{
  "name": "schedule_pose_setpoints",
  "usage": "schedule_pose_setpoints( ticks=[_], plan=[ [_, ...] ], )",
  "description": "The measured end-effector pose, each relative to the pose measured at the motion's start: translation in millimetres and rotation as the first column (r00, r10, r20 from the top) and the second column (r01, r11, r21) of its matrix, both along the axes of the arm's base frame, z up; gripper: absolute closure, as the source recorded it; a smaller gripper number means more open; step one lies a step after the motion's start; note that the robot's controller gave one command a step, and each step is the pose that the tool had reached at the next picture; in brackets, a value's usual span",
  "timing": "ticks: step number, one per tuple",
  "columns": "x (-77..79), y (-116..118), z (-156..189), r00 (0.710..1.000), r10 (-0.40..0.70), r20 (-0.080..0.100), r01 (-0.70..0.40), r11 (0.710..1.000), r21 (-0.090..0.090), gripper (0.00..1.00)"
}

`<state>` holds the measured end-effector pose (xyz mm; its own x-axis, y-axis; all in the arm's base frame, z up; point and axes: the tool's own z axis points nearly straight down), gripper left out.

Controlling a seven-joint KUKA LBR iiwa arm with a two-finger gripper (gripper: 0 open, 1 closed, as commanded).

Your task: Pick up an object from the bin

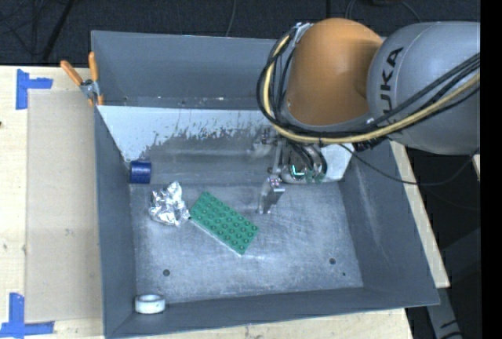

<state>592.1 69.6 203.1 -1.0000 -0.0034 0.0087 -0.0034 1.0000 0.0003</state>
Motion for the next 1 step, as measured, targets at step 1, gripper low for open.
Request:
schedule_pose_setpoints(
  ticks=[1],
  plan=[
    [-11.6, 51.7, -128.8, 0.999, -0.022, 0.026, 0.022, 1.000, 0.002, 0.00]
  ],
)
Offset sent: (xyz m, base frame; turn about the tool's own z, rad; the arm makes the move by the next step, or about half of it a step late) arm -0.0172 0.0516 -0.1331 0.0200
